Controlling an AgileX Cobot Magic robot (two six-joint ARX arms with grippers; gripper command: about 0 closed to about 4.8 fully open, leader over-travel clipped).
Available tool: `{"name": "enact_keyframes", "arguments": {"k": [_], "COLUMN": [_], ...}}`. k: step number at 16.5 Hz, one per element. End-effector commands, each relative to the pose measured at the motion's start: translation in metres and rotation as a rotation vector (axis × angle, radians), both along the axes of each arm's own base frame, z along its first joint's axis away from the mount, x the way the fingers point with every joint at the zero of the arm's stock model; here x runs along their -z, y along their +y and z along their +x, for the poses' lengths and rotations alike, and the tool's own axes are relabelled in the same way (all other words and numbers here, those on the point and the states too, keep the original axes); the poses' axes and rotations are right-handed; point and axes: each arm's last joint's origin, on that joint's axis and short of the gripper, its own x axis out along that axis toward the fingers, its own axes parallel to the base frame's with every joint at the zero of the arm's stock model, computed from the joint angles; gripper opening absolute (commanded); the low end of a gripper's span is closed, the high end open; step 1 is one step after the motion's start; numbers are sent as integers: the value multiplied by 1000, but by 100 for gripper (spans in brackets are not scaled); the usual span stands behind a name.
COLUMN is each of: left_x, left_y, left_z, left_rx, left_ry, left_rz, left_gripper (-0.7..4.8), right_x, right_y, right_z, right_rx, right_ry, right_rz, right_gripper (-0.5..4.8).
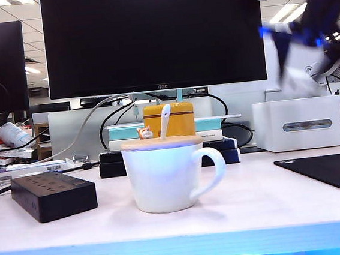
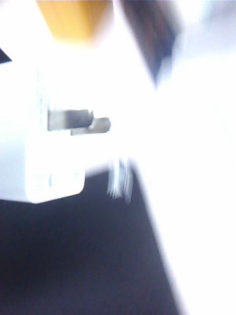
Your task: Plug the white charger into the left socket.
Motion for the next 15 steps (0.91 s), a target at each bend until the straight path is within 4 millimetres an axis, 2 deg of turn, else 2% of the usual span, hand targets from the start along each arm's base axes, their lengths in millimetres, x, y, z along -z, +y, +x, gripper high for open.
{"name": "enact_keyframes", "arguments": {"k": [1,2,7,10,13,14,15], "left_x": [-2,-2,-2,-2,-3,-4,-3], "left_y": [0,0,0,0,0,0,1], "left_z": [-1,-1,-2,-4,-8,-11,-11], "left_rx": [6,6,7,7,6,6,6], "left_ry": [-16,-17,-14,-16,-21,-26,-24], "left_rz": [-3,-2,-3,-3,-5,-6,-6], "left_gripper": [-6,-6,-6,-6,-6,-6,-6], "right_x": [-46,-67,-109,-118,-120,-121,-122], "right_y": [5,6,6,6,11,13,14], "right_z": [-10,-18,-47,-55,-57,-58,-59], "right_rx": [-85,-116,-141,-137,-184,-214,-220], "right_ry": [-131,-193,-337,-362,-292,-248,-204], "right_rz": [150,185,276,300,481,579,646], "right_gripper": [243,243,243,243,242,228,144]}}
